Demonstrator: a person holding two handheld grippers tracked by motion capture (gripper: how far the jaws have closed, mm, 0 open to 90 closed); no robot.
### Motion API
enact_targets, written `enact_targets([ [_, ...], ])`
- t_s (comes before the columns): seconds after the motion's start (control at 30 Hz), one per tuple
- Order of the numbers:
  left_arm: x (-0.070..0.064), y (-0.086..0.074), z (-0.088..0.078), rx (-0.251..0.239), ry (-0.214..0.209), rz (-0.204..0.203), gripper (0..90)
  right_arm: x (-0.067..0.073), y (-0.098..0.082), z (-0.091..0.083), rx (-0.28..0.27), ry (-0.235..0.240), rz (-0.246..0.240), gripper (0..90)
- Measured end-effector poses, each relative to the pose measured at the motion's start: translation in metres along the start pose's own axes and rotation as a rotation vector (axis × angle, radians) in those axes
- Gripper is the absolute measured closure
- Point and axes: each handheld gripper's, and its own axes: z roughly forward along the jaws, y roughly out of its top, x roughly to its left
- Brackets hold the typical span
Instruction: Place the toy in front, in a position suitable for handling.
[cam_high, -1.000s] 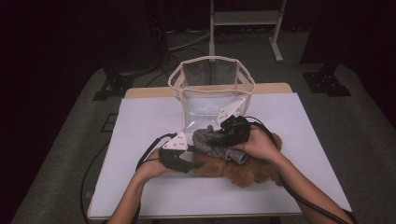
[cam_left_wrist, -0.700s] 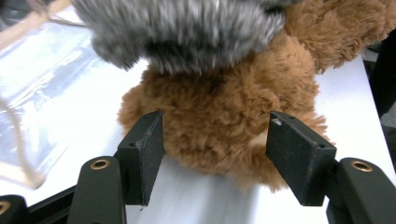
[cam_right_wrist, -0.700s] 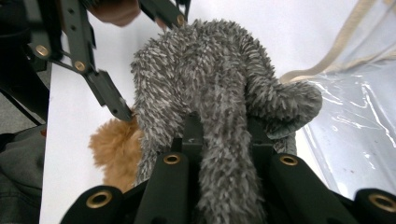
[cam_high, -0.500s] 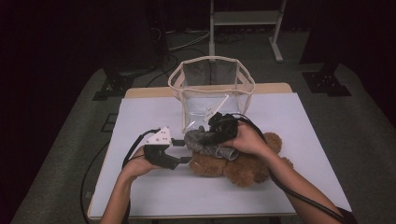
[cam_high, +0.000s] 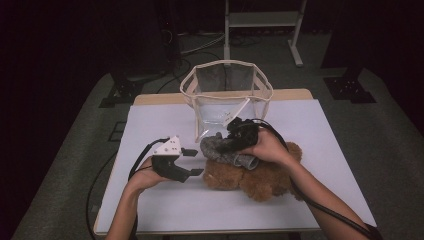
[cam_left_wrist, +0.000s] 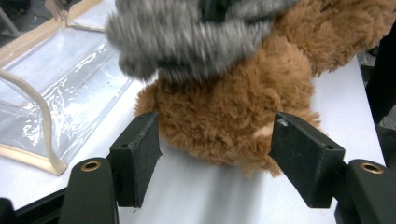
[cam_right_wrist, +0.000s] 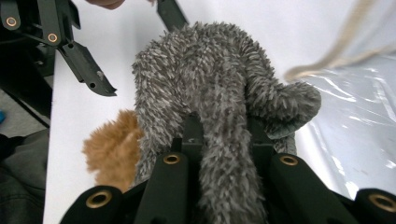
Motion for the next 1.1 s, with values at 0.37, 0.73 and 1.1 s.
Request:
enact_targets([
  [0.37,-0.001,0.001,0.0,0.013,-0.008,0.007,30.6,-0.006,-0.001,-0.017,-0.024,-0.025,0.008,74.5],
  [0.73,-0.003,0.001,0.001,0.015,-0.016,0.008,30.4,0.0,-0.006,-0.007,-0.041,0.019,0.008,74.4],
  [1.1,-0.003,0.001,0.003,0.009,-0.028,0.008,30.0,0.0,-0.02,-0.017,-0.071,0.032,0.036,74.3],
])
